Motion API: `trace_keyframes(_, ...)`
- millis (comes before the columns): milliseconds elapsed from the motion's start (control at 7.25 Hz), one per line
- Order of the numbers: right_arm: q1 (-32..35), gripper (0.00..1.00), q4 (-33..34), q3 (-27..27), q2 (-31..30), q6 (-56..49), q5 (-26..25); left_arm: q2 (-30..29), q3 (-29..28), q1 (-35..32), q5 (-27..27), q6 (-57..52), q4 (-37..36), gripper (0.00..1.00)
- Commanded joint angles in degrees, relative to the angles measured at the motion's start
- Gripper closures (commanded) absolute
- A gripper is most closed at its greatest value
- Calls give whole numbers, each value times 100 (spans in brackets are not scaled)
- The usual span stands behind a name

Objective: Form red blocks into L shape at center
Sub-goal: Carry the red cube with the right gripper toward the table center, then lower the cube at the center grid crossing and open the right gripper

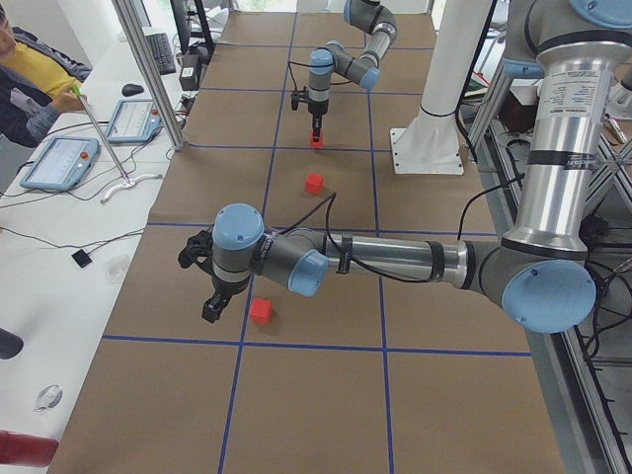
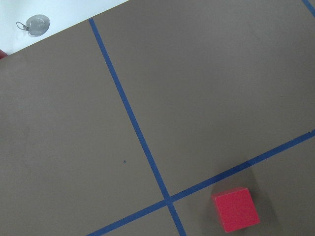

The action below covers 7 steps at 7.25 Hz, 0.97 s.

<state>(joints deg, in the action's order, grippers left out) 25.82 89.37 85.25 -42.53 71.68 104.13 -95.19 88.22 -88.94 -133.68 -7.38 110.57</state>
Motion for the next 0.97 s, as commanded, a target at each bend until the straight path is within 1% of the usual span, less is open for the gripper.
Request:
trace_keyframes(0,-77,100,2,-43,25,12,-34,0,-15,0,0,0,0,0)
trace_keyframes(138,-77,98,2,-52,34,12,-34,0,-15,0,0,0,0,0)
trace_keyframes(552,-86,77,10,-70,25,12,-34,0,-24,0,0,0,0,0)
trace_keyframes(828,-86,57,2,-70,25,12,-42,0,-24,0,-9,0,0,0)
